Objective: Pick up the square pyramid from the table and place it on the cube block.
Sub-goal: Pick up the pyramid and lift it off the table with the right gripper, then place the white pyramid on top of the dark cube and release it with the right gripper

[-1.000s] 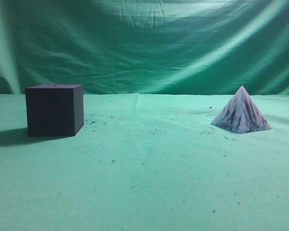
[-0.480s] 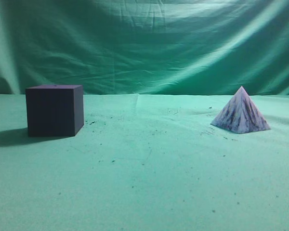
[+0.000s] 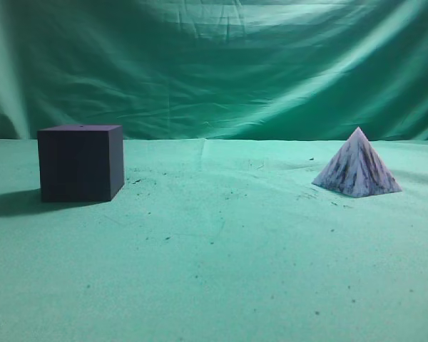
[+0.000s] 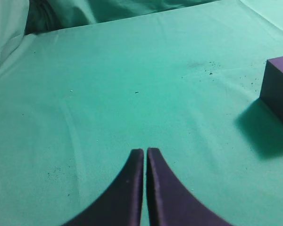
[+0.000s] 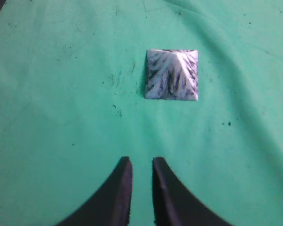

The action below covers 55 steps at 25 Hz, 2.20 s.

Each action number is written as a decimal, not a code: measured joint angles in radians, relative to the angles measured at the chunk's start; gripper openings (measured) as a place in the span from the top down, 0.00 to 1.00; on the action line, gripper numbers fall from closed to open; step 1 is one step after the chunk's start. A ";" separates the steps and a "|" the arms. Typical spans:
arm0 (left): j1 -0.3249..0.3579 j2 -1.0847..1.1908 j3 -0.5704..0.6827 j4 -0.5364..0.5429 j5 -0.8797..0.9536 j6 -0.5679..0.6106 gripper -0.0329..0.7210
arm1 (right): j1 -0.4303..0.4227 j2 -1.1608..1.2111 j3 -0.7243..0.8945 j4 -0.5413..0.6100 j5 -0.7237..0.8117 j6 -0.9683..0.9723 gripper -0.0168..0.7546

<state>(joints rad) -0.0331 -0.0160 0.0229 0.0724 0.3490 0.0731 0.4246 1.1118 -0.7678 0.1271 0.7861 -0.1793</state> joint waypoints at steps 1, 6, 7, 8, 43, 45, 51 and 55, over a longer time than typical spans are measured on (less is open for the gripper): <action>0.000 0.000 0.000 0.000 0.000 0.000 0.96 | 0.007 0.045 -0.008 0.009 -0.032 0.000 0.90; 0.000 0.000 0.000 0.000 0.000 0.000 0.96 | 0.011 0.252 -0.070 0.024 -0.107 0.009 0.41; 0.000 0.000 0.000 0.000 0.000 0.000 0.96 | 0.011 0.284 -0.088 0.026 -0.110 0.022 0.32; 0.000 0.000 0.000 0.000 0.000 0.000 0.96 | 0.011 0.327 -0.106 0.026 -0.112 0.045 0.22; 0.000 0.000 0.000 0.000 0.000 0.000 0.96 | 0.011 0.724 -0.374 -0.127 0.000 0.236 0.48; 0.000 0.000 0.000 0.000 0.000 0.000 0.96 | 0.011 0.697 -0.429 -0.135 0.075 0.218 0.48; 0.000 0.000 0.000 0.000 0.000 0.000 0.96 | 0.138 0.585 -0.640 -0.148 0.225 0.144 0.48; 0.000 0.000 0.000 0.000 0.000 0.000 0.96 | 0.312 0.589 -0.757 -0.140 0.281 0.170 0.48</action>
<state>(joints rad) -0.0331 -0.0160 0.0229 0.0724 0.3490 0.0731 0.7365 1.7009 -1.5243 -0.0126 1.0671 -0.0089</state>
